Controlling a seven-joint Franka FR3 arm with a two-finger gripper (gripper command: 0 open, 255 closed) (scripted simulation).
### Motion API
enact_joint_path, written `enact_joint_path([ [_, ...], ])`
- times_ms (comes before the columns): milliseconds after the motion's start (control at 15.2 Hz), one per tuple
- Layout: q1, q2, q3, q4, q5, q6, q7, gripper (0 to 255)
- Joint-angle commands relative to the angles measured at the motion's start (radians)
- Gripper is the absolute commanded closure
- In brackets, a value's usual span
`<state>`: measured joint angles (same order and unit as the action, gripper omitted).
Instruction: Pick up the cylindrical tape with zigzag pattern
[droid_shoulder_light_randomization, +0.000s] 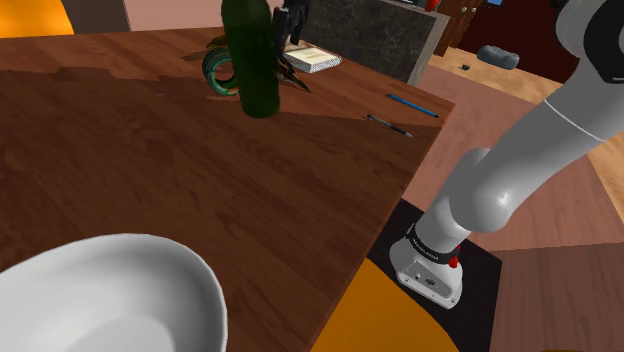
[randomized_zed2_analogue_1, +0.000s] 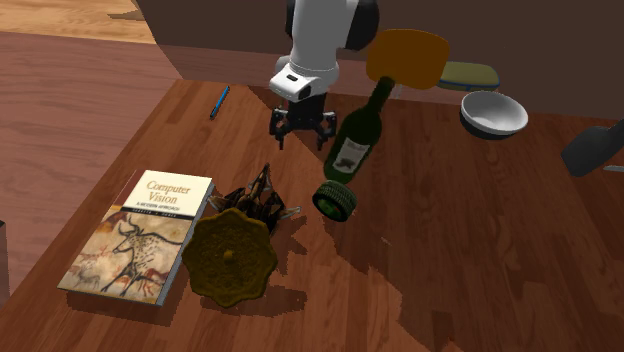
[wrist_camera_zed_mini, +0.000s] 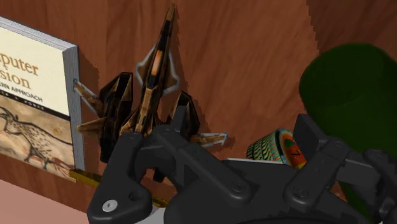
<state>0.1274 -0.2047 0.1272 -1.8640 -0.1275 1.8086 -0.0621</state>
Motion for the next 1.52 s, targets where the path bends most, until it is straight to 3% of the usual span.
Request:
enact_joint_path([
  [0,0.012,0.071,0.016,0.071,-0.010,0.003,-0.008,0],
  [462,0.060,0.295,0.070,0.332,-0.059,-0.031,-0.028,0],
  [1056,0.057,0.280,0.067,0.212,-0.060,0.075,-0.014,0],
  [1122,0.057,0.281,0.067,0.212,-0.060,0.075,-0.015,255],
  [1452,0.057,0.280,0.067,0.210,-0.060,0.077,-0.014,255],
])
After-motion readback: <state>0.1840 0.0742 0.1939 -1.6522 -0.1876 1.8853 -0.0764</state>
